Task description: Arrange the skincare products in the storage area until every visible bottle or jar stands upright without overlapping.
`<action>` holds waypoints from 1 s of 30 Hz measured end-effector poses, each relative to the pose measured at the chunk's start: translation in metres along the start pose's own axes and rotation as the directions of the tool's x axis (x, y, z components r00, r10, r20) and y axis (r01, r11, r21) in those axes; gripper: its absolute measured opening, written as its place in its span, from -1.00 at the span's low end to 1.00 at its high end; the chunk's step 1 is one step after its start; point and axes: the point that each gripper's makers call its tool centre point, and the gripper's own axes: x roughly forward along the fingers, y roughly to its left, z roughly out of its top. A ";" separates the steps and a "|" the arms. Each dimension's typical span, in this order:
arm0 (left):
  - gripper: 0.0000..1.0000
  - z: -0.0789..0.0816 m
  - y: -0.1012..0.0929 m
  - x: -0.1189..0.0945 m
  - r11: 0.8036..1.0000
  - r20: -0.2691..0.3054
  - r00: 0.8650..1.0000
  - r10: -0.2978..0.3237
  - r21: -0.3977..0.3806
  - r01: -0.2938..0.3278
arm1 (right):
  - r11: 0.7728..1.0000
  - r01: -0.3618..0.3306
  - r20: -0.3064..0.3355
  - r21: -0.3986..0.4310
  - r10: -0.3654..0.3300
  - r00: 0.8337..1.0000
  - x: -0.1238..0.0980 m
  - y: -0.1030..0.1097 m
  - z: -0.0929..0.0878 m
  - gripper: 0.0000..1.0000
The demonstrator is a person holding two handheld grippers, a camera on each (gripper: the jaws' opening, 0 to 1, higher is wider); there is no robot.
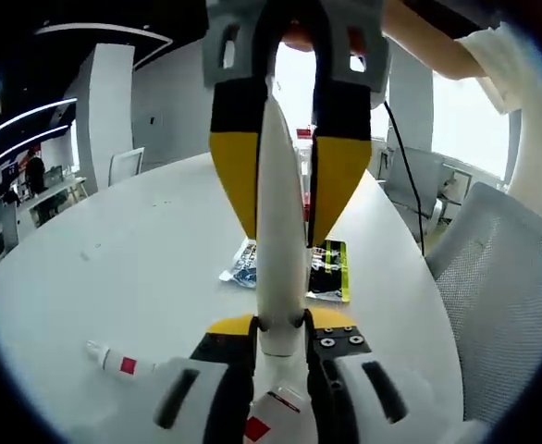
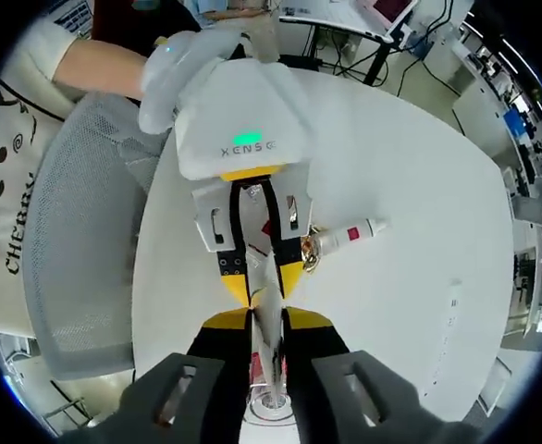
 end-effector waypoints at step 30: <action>-0.57 0.001 0.006 0.003 1.000 0.001 1.000 -0.023 -0.001 0.023 | 0.999 0.002 -0.016 0.038 -0.001 1.000 -0.009 -0.004 -0.004 -0.79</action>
